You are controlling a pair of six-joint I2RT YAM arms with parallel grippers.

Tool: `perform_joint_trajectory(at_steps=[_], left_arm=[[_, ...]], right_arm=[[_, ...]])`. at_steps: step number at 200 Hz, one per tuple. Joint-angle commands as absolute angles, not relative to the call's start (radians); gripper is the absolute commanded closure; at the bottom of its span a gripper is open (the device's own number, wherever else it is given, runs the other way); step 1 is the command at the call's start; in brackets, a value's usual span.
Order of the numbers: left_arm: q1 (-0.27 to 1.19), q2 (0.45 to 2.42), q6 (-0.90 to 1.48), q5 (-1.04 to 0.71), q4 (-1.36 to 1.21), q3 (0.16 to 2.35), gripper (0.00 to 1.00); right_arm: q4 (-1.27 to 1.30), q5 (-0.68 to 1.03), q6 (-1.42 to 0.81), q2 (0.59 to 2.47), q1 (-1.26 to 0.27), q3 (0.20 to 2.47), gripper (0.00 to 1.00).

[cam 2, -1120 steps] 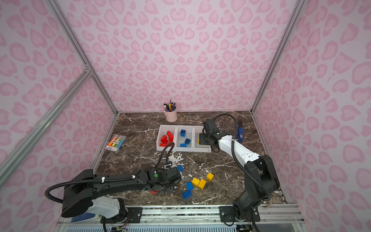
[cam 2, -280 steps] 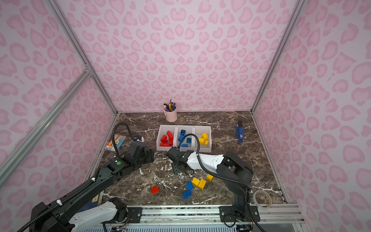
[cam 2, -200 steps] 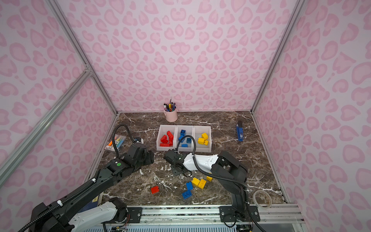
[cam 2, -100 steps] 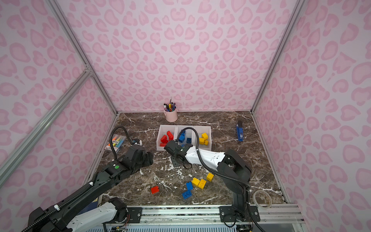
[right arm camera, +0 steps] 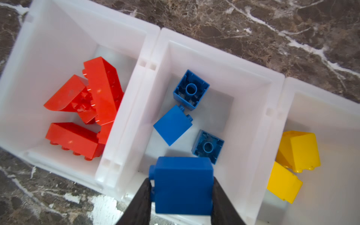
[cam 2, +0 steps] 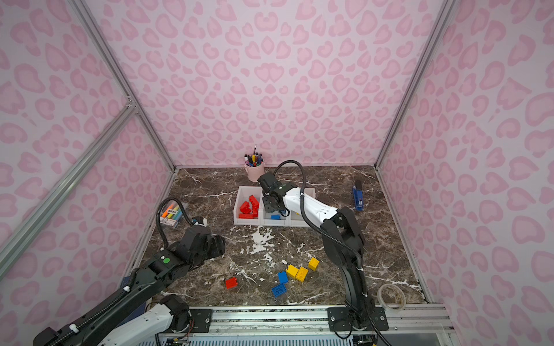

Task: Sort the legos into containers by color
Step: 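Lift the blue brick into the middle compartment and open the right gripper, then grasp the small red brick on the table with the left gripper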

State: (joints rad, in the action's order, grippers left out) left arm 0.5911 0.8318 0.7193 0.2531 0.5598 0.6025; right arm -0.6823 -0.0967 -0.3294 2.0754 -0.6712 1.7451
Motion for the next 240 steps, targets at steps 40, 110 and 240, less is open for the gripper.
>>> perform_joint_trajectory(at_steps=[40,110,240], left_arm=[[0.607,0.779,0.785,0.235,0.616,0.554,0.28],[0.692,0.815,0.831,0.226,0.665,0.554,0.28],[1.010,1.038,1.082,0.210,0.667,0.515,0.26]], right_arm=[[-0.695,-0.075,-0.322,2.071,-0.661,1.731,0.38],[-0.671,-0.063,-0.333,2.001,-0.660,1.676,0.35],[-0.580,-0.060,-0.368,1.811,-0.660,1.432,0.34]])
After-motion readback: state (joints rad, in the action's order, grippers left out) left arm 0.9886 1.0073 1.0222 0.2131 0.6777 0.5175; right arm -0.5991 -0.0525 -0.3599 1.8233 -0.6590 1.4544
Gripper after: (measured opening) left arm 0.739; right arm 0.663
